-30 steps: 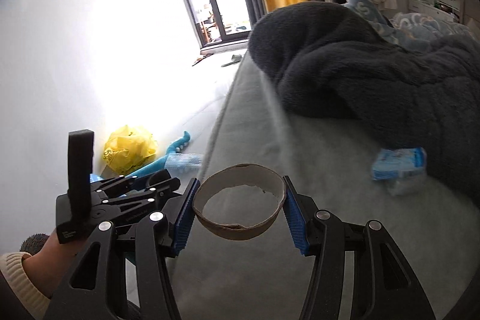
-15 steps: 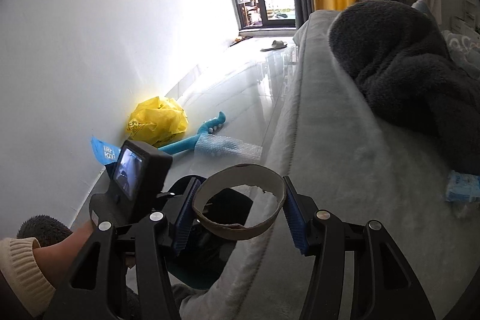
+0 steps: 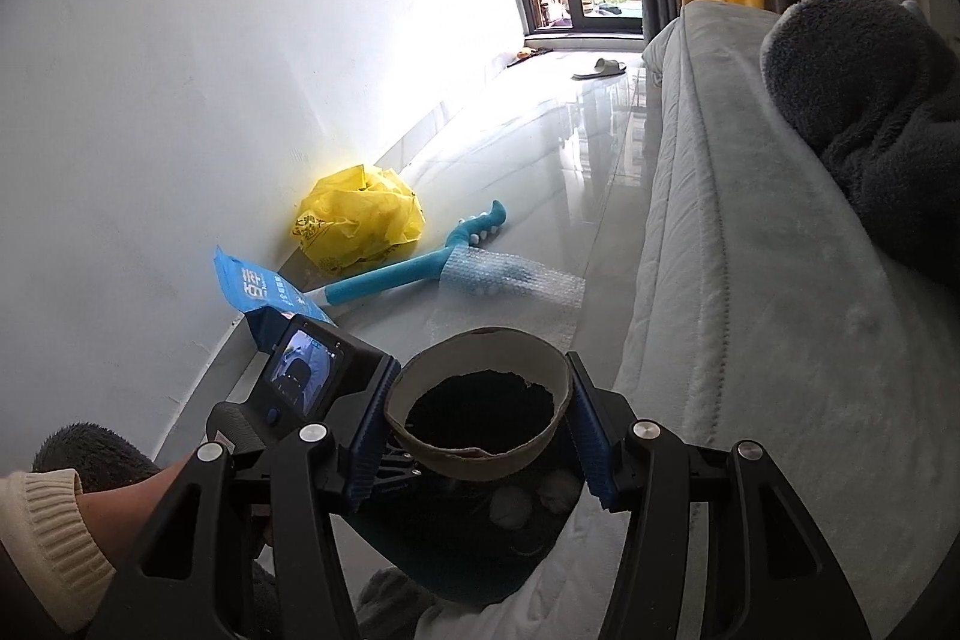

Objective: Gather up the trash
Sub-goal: 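Open both tools over the teal bin to drop the ring and tape roll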

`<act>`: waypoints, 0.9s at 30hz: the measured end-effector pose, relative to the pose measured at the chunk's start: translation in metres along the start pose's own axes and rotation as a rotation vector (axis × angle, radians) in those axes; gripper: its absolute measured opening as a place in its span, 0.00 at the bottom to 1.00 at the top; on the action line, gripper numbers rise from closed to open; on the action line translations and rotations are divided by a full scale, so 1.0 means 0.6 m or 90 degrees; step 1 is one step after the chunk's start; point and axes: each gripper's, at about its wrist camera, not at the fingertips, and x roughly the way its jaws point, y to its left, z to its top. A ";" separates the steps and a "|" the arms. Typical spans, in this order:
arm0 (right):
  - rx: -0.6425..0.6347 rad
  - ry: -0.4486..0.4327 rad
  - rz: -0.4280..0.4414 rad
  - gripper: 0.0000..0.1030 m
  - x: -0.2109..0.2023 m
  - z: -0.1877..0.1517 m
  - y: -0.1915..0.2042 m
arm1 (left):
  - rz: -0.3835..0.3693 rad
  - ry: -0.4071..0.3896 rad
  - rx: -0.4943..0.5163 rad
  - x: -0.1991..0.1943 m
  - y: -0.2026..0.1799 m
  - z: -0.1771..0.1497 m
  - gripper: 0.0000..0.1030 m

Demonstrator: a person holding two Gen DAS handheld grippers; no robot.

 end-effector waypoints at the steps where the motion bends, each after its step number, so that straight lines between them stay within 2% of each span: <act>1: 0.000 0.004 0.000 0.54 0.006 0.000 0.002 | 0.000 0.002 -0.003 -0.001 0.003 -0.002 0.52; 2: -0.001 0.009 0.000 0.54 0.013 0.001 0.004 | 0.001 0.002 -0.005 -0.003 0.007 -0.003 0.58; 8: -0.008 0.045 -0.007 0.54 0.054 0.000 0.011 | -0.007 -0.015 -0.013 -0.018 0.038 -0.006 0.69; 15: -0.006 0.086 -0.011 0.53 0.095 -0.004 0.019 | -0.011 -0.086 -0.020 -0.067 0.070 -0.004 0.79; 23: 0.004 0.141 -0.011 0.53 0.143 -0.021 0.025 | -0.016 -0.161 -0.022 -0.118 0.102 0.000 0.83; 27: 0.002 0.162 -0.017 0.53 0.161 -0.030 0.029 | -0.011 -0.225 -0.024 -0.159 0.112 -0.001 0.83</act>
